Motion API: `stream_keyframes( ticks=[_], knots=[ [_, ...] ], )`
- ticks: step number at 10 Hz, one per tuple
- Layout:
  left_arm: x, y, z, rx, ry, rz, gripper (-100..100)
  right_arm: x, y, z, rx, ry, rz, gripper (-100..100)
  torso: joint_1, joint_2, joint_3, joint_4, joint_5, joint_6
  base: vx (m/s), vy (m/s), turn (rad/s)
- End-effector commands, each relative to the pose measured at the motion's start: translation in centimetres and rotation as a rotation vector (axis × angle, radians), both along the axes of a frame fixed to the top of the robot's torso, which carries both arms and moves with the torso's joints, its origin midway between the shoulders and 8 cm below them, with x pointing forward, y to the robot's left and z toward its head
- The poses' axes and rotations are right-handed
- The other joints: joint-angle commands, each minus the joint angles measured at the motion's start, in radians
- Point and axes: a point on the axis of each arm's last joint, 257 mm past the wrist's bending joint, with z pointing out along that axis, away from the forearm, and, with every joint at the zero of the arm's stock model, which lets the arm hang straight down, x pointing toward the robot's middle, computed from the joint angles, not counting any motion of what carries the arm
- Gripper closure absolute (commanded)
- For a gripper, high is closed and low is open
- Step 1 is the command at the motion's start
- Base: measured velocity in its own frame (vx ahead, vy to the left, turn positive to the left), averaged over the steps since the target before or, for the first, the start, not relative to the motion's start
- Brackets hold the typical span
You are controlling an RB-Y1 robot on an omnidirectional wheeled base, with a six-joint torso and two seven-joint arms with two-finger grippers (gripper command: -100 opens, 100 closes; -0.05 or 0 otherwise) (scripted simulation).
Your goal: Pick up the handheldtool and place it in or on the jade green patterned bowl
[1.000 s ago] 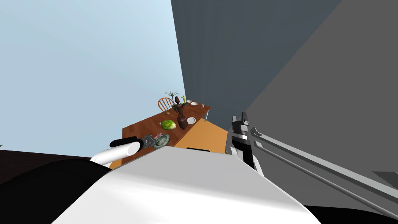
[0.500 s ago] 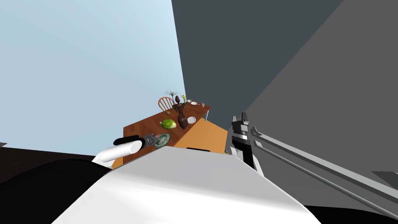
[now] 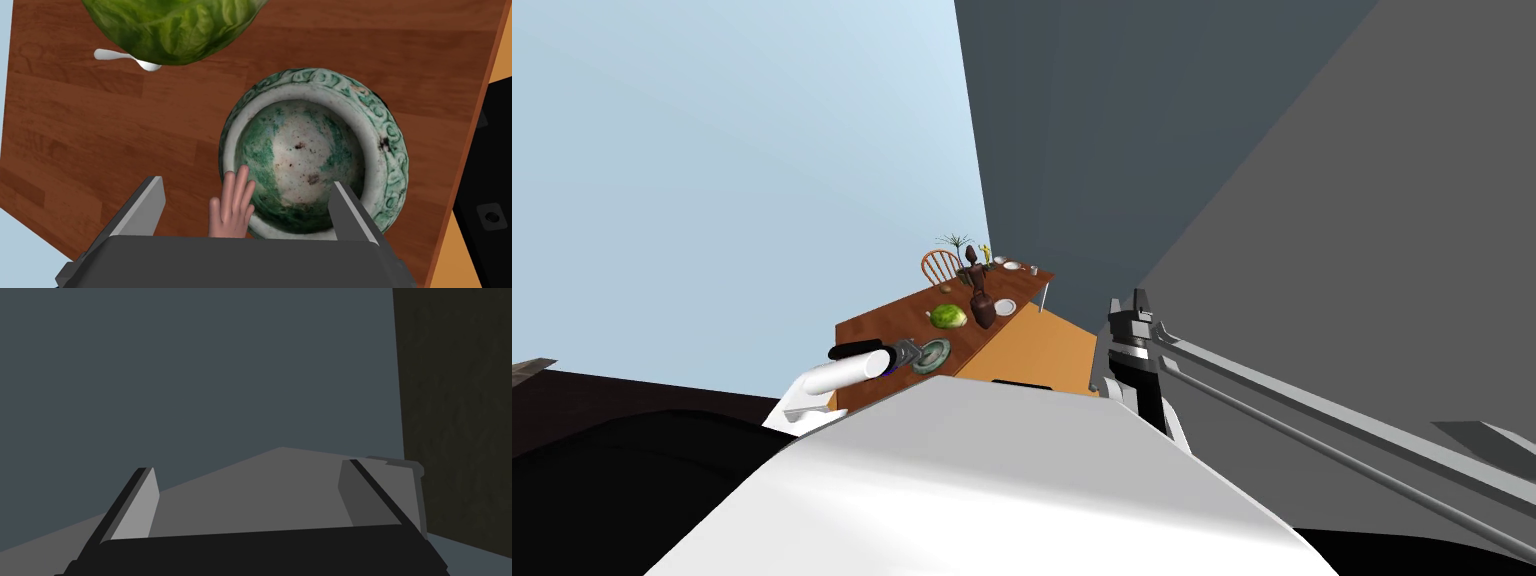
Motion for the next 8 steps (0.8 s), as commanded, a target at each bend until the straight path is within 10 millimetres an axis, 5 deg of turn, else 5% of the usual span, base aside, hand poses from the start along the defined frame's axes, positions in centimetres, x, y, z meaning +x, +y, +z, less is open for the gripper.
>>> stream_keyframes(
  ticks=[1,4,7,8],
  knots=[
    [2.5,0.5,0.4,0.039,-0.018,-0.049,-100,0.0,0.0,0.0,0.0,0.0,0.0,0,0.0,0.0,0.0,0.0,0.0,0.0,-0.094,-0.036,0.045],
    [4.9,0.5,-0.2,0.002,-0.035,-0.036,-100,0.0,0.0,0.0,0.0,0.0,0.0,0,-0.001,0.006,0.004,0.002,0.0,0.0,-0.082,-0.018,0.007],
    [4.3,0.9,-2.2,-0.03,0.001,-0.01,-100,0.0,0.0,0.0,0.0,0.0,0.0,0,0.0,0.0,0.0,0.0,0.0,0.0,0.01,0.002,0.0],
    [6.9,1.4,-1.3,0.019,-0.018,-0.058,-100,0.0,0.0,0.0,0.0,0.0,0.0,0,0.0,0.0,0.0,0.0,0.0,0.0,-0.126,-0.026,0.045]
  ],
)
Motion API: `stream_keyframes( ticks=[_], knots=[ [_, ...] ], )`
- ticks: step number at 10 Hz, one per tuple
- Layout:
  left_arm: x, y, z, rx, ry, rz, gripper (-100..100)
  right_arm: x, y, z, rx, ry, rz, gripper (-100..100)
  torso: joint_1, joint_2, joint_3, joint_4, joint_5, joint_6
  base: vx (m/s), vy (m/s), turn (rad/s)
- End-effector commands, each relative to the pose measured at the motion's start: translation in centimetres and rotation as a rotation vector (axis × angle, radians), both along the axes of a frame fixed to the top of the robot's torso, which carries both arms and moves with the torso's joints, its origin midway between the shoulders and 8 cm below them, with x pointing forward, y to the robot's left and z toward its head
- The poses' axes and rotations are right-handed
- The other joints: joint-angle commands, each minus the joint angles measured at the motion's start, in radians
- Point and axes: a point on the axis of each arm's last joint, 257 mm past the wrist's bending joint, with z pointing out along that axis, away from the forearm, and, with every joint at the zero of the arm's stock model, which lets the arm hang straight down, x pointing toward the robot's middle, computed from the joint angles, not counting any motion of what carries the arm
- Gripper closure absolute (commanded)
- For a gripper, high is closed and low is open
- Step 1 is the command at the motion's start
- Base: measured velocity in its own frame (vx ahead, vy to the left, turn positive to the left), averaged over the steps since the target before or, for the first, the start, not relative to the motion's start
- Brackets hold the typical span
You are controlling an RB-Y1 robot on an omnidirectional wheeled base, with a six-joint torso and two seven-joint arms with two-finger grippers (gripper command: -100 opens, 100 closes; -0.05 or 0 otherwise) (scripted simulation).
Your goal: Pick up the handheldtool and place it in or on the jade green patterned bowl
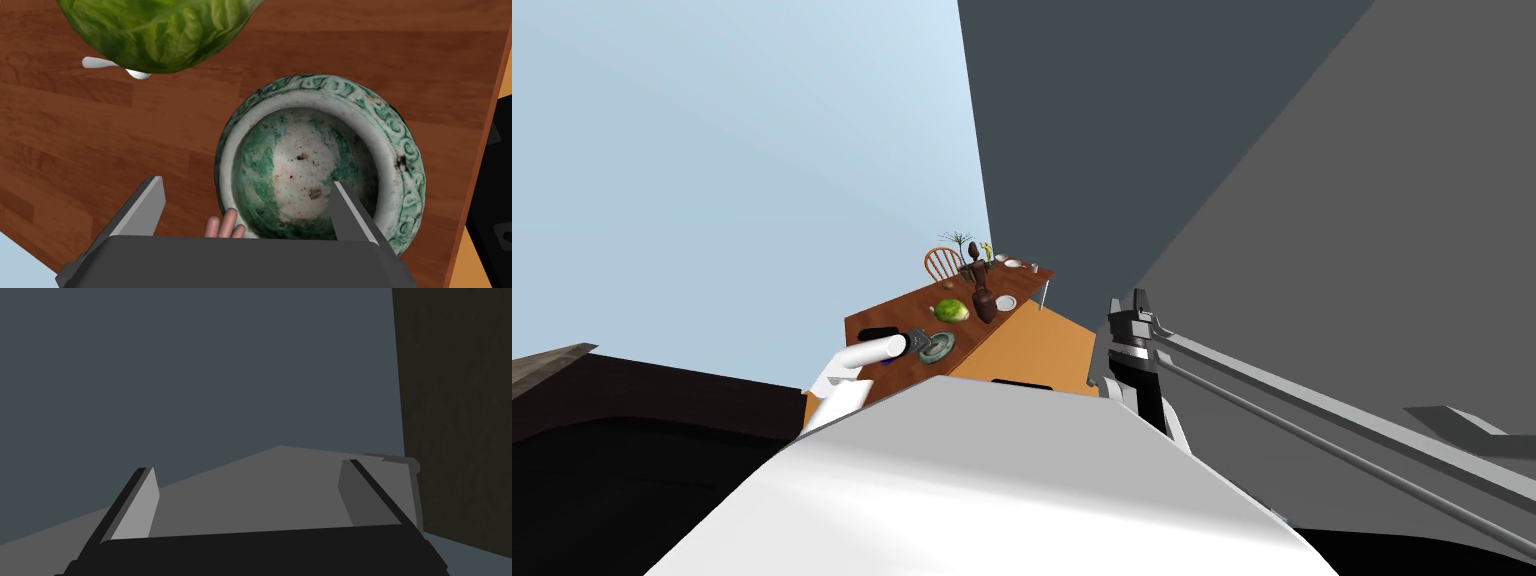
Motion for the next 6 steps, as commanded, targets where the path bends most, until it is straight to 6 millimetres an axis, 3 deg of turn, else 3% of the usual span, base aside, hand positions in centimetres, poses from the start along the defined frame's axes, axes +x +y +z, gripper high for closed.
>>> stream_keyframes(
  ticks=[1,3,5,6],
  knots=[
    [2.0,0.3,0.4,0.017,-0.018,-0.022,-100,0.0,0.0,0.0,0.0,0.0,0.0,0,0.0,0.0,0.0,0.0,0.0,0.0,-0.156,-0.046,0.021],
    [3.7,0.2,-0.2,-0.015,-0.02,-0.01,-100,0.0,0.0,0.0,0.0,0.0,0.0,0,-0.001,0.0,0.0,0.0,0.0,0.0,-0.039,-0.015,0.001],
    [3.2,0.4,-1.7,-0.039,0.009,0.009,-100,0.0,0.0,0.0,0.0,0.0,0.0,0,0.001,-0.006,-0.003,-0.001,0.0,0.0,0.017,0.005,-0.003],
    [5.6,1.2,-0.4,0.02,-0.011,-0.035,-100,0.0,0.0,0.0,0.0,0.0,0.0,0,0.002,-0.007,-0.004,-0.001,0.0,0.0,-0.114,-0.045,0.05]
  ],
)
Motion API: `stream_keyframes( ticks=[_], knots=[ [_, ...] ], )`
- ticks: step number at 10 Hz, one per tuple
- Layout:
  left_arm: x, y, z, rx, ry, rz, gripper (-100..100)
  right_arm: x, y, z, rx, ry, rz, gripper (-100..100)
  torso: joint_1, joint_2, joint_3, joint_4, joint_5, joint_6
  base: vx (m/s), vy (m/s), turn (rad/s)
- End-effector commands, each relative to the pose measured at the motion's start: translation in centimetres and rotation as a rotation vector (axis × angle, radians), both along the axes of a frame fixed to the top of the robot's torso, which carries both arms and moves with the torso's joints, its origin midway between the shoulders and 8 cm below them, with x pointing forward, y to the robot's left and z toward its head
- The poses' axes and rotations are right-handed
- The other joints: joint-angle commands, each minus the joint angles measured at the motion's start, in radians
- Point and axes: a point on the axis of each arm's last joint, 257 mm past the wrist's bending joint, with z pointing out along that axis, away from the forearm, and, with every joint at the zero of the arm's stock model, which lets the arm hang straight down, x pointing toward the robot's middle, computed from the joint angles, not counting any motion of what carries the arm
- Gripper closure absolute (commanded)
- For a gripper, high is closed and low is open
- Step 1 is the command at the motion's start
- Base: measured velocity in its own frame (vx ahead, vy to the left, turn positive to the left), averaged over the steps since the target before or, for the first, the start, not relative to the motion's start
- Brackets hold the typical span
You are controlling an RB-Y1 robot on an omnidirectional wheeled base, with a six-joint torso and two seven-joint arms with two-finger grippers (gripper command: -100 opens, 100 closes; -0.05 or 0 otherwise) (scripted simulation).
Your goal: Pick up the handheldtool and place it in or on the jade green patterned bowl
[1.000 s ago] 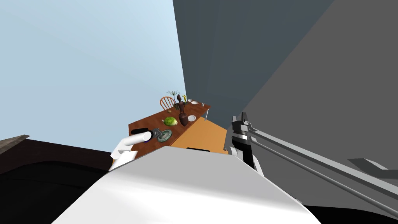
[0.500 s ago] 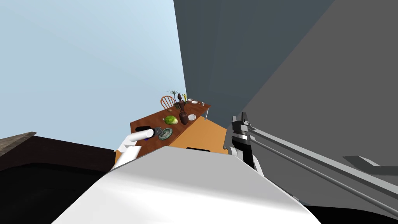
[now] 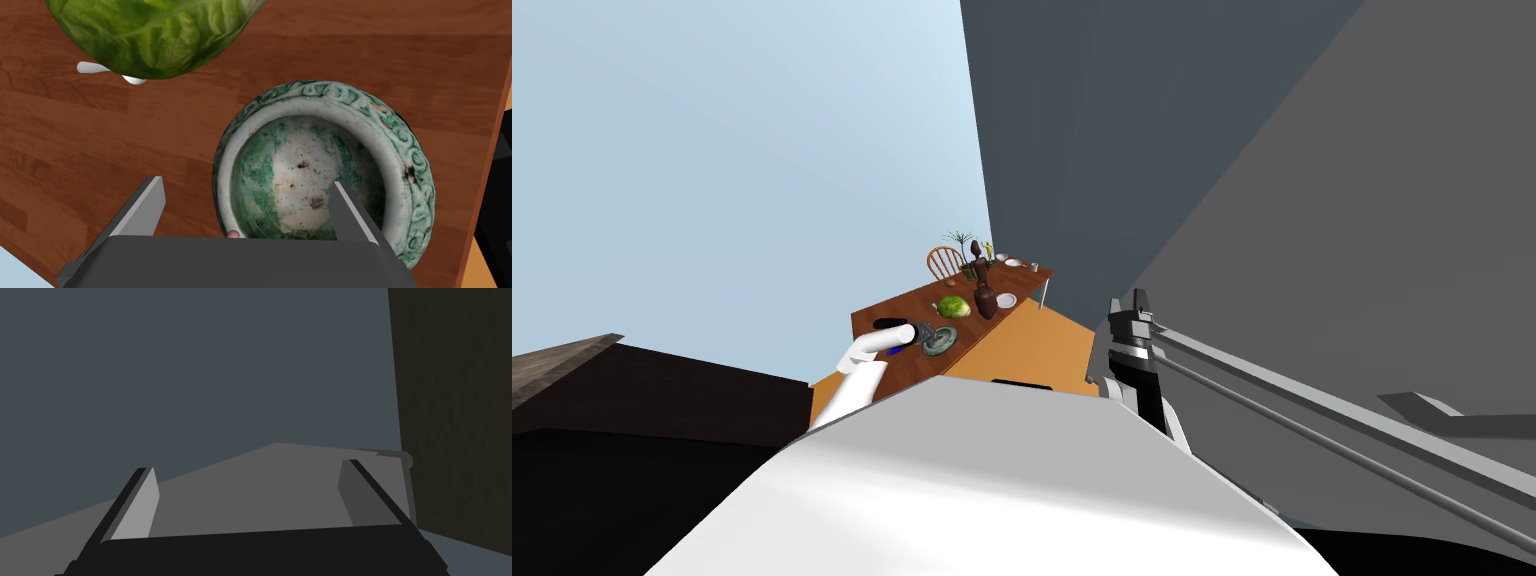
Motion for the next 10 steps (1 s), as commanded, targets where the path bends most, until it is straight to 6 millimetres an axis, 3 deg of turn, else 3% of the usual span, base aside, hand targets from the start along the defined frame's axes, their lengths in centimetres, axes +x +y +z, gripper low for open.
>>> stream_keyframes(
  ticks=[1,4,5,6,8,10],
  knots=[
    [1.8,0.1,0.3,0.015,-0.008,-0.015,-100,0.0,0.0,0.0,0.0,0.0,0.0,0,0.0,0.0,0.0,0.0,0.0,0.0,-0.147,-0.041,0.029],
    [4.3,-0.4,0.3,-0.019,-0.021,-0.009,-100,0.0,0.0,0.0,0.0,0.0,0.0,0,0.002,-0.003,-0.001,0.0,0.0,0.0,-0.024,0.001,-0.004],
    [3.5,-0.2,-0.9,-0.033,0.007,0.005,-100,0.0,0.0,0.0,0.0,0.0,0.0,0,0.002,-0.005,-0.003,-0.001,0.0,0.0,0.014,0.004,-0.001],
    [5.9,0.7,1.0,0.034,-0.02,-0.036,-100,0.0,0.0,0.0,0.0,0.0,0.0,0,0.003,-0.006,-0.003,-0.001,0.001,0.0,-0.119,-0.023,0.053],
    [7.4,0.3,0.6,0.001,-0.015,-0.024,-100,0.0,0.0,0.0,0.0,0.0,0.0,0,0.001,0.003,0.002,0.001,0.0,0.0,-0.109,-0.025,0.009],
    [8.4,0.0,0.7,-0.015,-0.018,-0.021,-100,0.0,0.0,0.0,0.0,0.0,0.0,0,0.001,-0.003,-0.001,0.0,0.0,0.0,-0.001,-0.008,-0.002]
  ],
)
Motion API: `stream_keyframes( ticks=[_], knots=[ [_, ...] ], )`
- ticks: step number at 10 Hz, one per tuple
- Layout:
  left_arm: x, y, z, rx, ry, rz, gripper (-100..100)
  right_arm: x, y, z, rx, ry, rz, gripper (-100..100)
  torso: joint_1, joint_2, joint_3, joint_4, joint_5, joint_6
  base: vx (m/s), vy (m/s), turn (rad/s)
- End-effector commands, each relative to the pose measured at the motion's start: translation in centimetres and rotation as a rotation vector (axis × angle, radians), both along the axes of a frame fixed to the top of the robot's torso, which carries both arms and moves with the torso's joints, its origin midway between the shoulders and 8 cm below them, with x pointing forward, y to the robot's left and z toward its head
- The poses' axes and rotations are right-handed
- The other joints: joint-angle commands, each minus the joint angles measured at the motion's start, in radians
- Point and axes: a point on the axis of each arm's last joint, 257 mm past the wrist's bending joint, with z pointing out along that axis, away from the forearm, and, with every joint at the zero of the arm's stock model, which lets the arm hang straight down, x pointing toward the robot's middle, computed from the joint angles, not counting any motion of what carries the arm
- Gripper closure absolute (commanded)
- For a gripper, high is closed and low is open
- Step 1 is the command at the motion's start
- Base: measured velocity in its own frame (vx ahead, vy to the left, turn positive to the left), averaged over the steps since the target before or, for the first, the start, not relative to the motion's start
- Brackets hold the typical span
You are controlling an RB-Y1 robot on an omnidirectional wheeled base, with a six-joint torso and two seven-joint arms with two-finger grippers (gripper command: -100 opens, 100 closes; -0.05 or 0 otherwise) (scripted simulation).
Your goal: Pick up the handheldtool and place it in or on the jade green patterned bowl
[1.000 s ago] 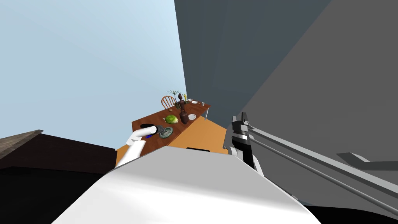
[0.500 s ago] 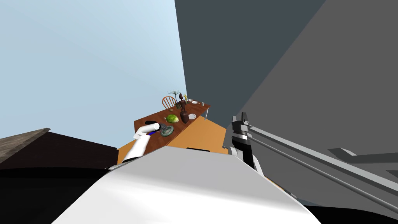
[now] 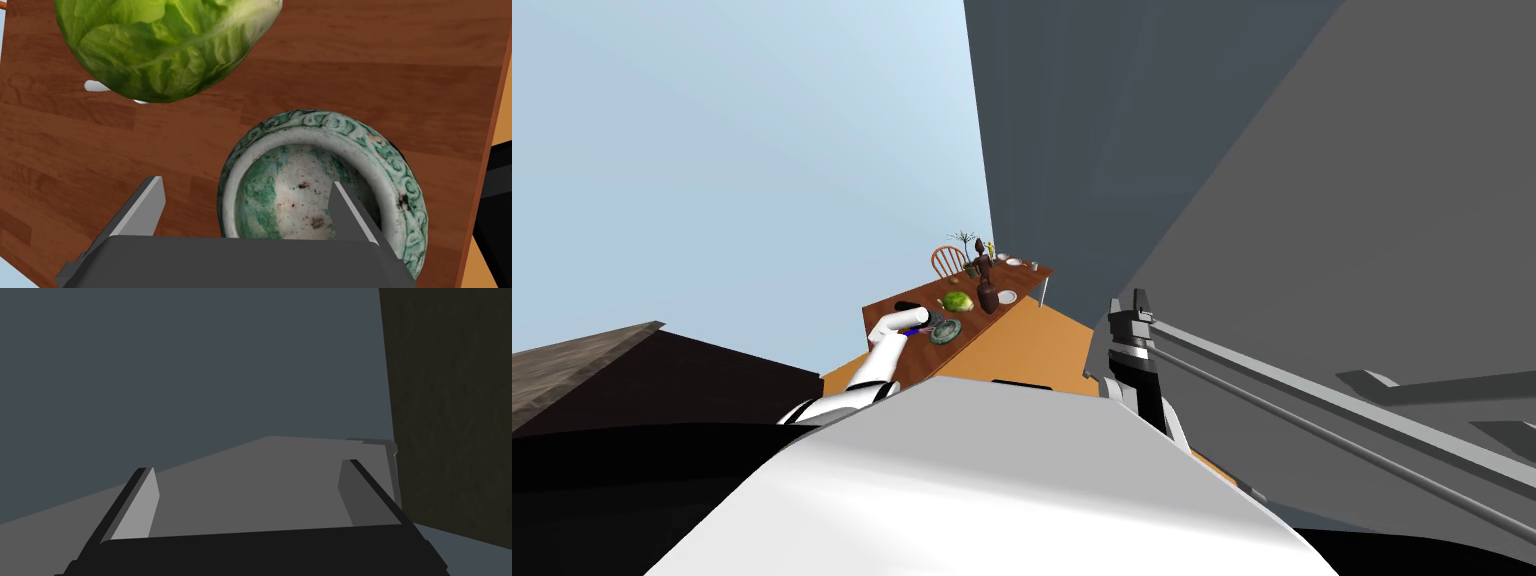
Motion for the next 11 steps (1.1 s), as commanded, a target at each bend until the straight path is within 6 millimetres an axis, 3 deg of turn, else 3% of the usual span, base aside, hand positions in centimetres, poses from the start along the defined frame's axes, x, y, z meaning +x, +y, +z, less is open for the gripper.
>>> stream_keyframes(
  ticks=[1,2,3,6,8,9,11],
  knots=[
    [-0.3,0.1,-1.1,-0.014,0.022,0.011,-100,0.0,0.0,0.0,0.0,0.0,0.0,0,0.0,0.0,0.0,0.0,0.0,0.0,0.016,0.002,-0.001],
    [-0.6,0.2,-1.6,-0.019,0.032,0.016,-100,0.0,0.0,0.0,0.0,0.0,0.0,0,0.001,-0.001,0.0,0.0,0.0,0.0,0.01,0.004,0.0],
    [1.6,1.5,0.3,0.046,0.012,-0.013,-100,0.0,0.0,0.0,0.0,0.0,0.0,0,0.001,-0.001,0.0,0.0,0.0,0.0,-0.088,-0.03,0.041],
    [3.5,0.7,0.5,0.009,0.011,-0.005,-100,0.0,0.0,0.0,0.0,0.0,0.0,0,-0.001,0.007,0.004,0.002,0.0,0.0,-0.091,-0.018,0.008],
    [3.2,0.7,-0.6,-0.009,0.035,0.007,-100,0.0,0.0,0.0,0.0,0.0,0.0,0,0.001,0.001,0.0,0.0,0.0,0.0,0.012,0.003,-0.001],
    [5.0,2.3,1.7,0.063,0.013,-0.016,-100,0.0,0.0,0.0,0.0,0.0,0.0,0,0.001,-0.001,0.0,0.0,0.0,0.0,-0.123,-0.018,0.051],
    [6.4,1.5,1.7,0.025,0.022,-0.005,-100,0.0,0.0,0.0,0.0,0.0,0.0,0,-0.001,0.008,0.005,0.002,0.0,0.0,-0.11,-0.027,0.01]
  ],
)
